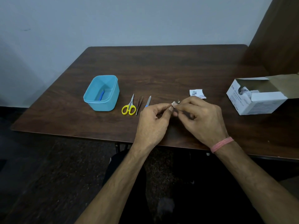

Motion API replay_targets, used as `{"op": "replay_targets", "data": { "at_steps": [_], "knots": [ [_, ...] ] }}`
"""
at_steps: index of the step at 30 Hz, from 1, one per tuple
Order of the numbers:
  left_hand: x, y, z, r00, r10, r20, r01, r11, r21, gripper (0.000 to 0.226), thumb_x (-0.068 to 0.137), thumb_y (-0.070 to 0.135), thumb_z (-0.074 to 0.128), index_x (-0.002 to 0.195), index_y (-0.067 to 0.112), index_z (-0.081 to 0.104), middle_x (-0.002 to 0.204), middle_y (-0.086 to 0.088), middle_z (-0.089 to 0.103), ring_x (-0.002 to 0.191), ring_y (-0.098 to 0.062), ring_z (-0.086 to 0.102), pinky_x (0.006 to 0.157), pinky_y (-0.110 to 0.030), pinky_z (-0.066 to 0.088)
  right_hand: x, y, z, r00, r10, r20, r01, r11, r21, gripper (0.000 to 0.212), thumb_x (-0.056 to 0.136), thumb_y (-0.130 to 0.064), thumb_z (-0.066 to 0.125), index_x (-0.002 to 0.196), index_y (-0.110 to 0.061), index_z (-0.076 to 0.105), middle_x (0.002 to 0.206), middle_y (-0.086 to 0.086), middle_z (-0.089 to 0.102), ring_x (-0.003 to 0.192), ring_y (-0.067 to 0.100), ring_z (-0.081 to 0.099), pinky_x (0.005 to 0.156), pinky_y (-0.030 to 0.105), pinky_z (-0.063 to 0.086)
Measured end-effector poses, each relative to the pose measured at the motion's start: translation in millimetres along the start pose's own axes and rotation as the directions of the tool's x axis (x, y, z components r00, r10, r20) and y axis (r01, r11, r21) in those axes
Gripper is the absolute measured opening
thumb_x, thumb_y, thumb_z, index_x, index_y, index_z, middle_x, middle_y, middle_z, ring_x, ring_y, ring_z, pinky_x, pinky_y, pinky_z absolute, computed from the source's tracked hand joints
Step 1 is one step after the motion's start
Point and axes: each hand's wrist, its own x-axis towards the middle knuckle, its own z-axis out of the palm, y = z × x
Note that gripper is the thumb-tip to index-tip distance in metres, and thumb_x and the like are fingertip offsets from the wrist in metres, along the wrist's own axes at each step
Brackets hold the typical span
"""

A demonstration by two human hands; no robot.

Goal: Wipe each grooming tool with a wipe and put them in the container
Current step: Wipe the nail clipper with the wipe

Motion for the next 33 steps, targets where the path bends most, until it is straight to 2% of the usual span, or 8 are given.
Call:
{"op": "replay_targets", "data": {
  "at_steps": [5,9,13,19,23,25,29,33],
  "knots": [
    [-1.0,3.4,-1.3,1.000,-0.006,-0.005,0.006,1.000,-0.027,0.024,0.113,0.013,0.065,0.105,0.015,0.087,0.098,0.007,0.086,0.104,-0.010,0.080,0.104,-0.032,0.059,2.4,0.2,-0.8,0.998,0.040,-0.040,-0.040,0.999,-0.012,0.017,0.097,-0.016,0.080,0.111,-0.025,0.086,0.101,-0.010,0.075,0.072,-0.003,0.047,0.058,0.039,0.057],
    [0.6,2.0,-2.3,1.000,0.028,0.002,-0.028,0.998,-0.057,0.027,0.112,0.009,0.063,0.096,0.011,0.085,0.101,0.003,0.087,0.108,-0.013,0.081,0.109,-0.036,0.059,1.2,-2.7,-0.4,0.999,-0.053,0.003,0.053,0.999,0.009,0.016,0.099,-0.017,0.079,0.111,-0.026,0.086,0.102,-0.010,0.075,0.069,0.004,0.057,0.057,0.039,0.057],
    [-0.7,3.3,-3.3,1.000,0.016,-0.001,-0.016,0.999,-0.045,0.023,0.113,0.011,0.064,0.105,0.010,0.085,0.103,0.004,0.087,0.110,-0.009,0.080,0.104,-0.022,0.055,2.8,-0.8,-1.2,0.999,0.020,-0.050,-0.020,1.000,-0.004,0.016,0.098,-0.015,0.079,0.109,-0.024,0.086,0.100,-0.009,0.075,0.068,0.000,0.049,0.058,0.039,0.057],
    [0.1,3.5,-4.4,0.999,0.035,0.023,-0.032,0.995,-0.093,0.027,0.113,0.008,0.062,0.096,0.010,0.083,0.104,-0.001,0.086,0.113,-0.014,0.080,0.110,-0.032,0.058,0.1,-3.4,-2.7,0.998,-0.062,0.011,0.062,0.998,0.027,0.016,0.101,-0.016,0.078,0.111,-0.025,0.086,0.106,-0.011,0.077,0.072,0.009,0.067,0.060,0.040,0.059],
    [-0.9,3.6,-3.7,1.000,-0.003,-0.001,0.003,0.998,-0.065,0.023,0.114,0.013,0.064,0.107,0.015,0.086,0.104,0.007,0.086,0.110,-0.011,0.079,0.102,-0.021,0.055,3.9,0.3,-1.5,0.998,0.022,-0.061,-0.024,0.999,-0.033,0.019,0.098,-0.014,0.078,0.112,-0.025,0.086,0.099,-0.010,0.075,0.066,0.004,0.052,0.058,0.038,0.056],
    [-0.8,3.6,-3.5,1.000,-0.011,-0.013,0.010,0.998,-0.056,0.023,0.114,0.014,0.064,0.107,0.016,0.086,0.103,0.008,0.086,0.108,-0.015,0.079,0.099,-0.022,0.056,4.2,0.8,-1.4,0.996,0.049,-0.070,-0.051,0.998,-0.027,0.017,0.098,-0.014,0.078,0.110,-0.024,0.086,0.097,-0.010,0.074,0.068,-0.001,0.047,0.057,0.038,0.055],
    [-1.0,4.7,-4.4,1.000,0.023,0.000,-0.023,0.996,-0.091,0.028,0.113,0.010,0.062,0.096,0.017,0.083,0.106,0.003,0.086,0.114,-0.011,0.079,0.110,-0.033,0.057,-0.1,-2.0,-1.3,0.999,-0.043,0.004,0.043,0.999,0.001,0.015,0.100,-0.017,0.077,0.109,-0.025,0.086,0.103,-0.011,0.076,0.070,0.001,0.055,0.059,0.038,0.057],
    [-2.9,8.0,-3.3,1.000,-0.009,-0.008,0.008,0.994,-0.108,0.026,0.113,0.010,0.063,0.098,0.016,0.084,0.102,0.002,0.086,0.109,-0.012,0.080,0.105,-0.027,0.057,0.7,-2.4,-1.8,0.999,-0.045,-0.021,0.045,0.999,-0.017,0.019,0.098,-0.014,0.078,0.112,-0.026,0.086,0.103,-0.011,0.076,0.069,0.006,0.059,0.059,0.039,0.057]
  ]
}}
